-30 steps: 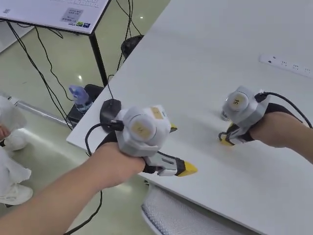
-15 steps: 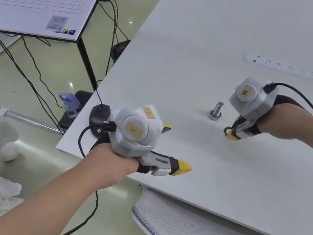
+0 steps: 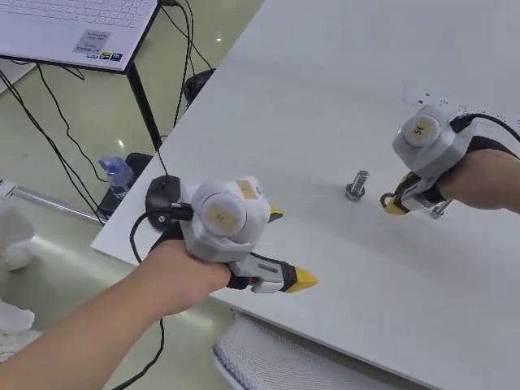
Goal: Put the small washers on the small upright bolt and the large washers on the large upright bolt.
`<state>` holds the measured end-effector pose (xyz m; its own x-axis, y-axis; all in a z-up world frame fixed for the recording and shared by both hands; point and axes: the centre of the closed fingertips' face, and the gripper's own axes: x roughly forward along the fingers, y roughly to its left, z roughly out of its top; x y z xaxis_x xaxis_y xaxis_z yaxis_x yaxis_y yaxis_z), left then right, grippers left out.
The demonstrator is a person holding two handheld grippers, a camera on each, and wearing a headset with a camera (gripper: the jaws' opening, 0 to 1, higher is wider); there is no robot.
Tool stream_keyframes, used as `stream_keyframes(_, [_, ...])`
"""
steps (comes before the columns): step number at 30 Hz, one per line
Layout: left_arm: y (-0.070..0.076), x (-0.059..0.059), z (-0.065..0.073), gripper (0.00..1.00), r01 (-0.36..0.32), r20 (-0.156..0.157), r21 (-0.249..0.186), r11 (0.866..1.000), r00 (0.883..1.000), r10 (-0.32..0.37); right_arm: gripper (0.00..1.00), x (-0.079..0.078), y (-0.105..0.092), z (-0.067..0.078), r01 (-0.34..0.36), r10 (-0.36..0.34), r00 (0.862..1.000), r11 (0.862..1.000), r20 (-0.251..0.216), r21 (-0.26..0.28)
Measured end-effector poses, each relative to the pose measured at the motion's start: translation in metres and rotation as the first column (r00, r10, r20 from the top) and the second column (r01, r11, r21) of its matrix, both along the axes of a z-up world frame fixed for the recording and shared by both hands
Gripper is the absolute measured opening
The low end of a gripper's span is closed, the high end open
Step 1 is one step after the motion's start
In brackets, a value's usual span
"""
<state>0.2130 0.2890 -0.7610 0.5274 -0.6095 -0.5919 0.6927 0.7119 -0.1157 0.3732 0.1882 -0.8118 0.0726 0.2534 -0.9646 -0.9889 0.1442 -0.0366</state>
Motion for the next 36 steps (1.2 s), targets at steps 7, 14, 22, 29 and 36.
stream_keyframes(7, [0.001, 0.001, -0.002, 0.65, -0.001, -0.003, 0.005, 1.0, 1.0, 0.001, 0.21, 0.016, 0.007, 0.009, 0.003, -0.003, 1.0, 1.0, 0.018, 0.009])
stream_keyframes(14, [0.002, 0.003, -0.002, 0.66, -0.008, -0.001, -0.003, 1.0, 1.0, 0.008, 0.21, 0.024, 0.018, 0.014, 0.004, -0.005, 1.0, 0.999, 0.016, 0.032])
stream_keyframes(22, [0.004, 0.001, -0.006, 0.67, -0.009, -0.009, -0.001, 1.0, 1.0, 0.009, 0.21, 0.027, 0.036, 0.019, -0.012, 0.012, 1.0, 0.999, 0.016, 0.047])
stream_keyframes(29, [0.005, 0.002, -0.007, 0.68, -0.003, -0.01, 0.005, 1.0, 1.0, 0.003, 0.21, 0.026, 0.046, 0.015, -0.027, 0.026, 1.0, 0.999, 0.013, 0.045])
stream_keyframes(36, [0.007, 0.0, -0.011, 0.68, 0.009, -0.019, 0.021, 1.0, 1.0, -0.009, 0.22, 0.027, 0.051, 0.013, -0.031, 0.03, 0.999, 0.998, 0.014, 0.051])
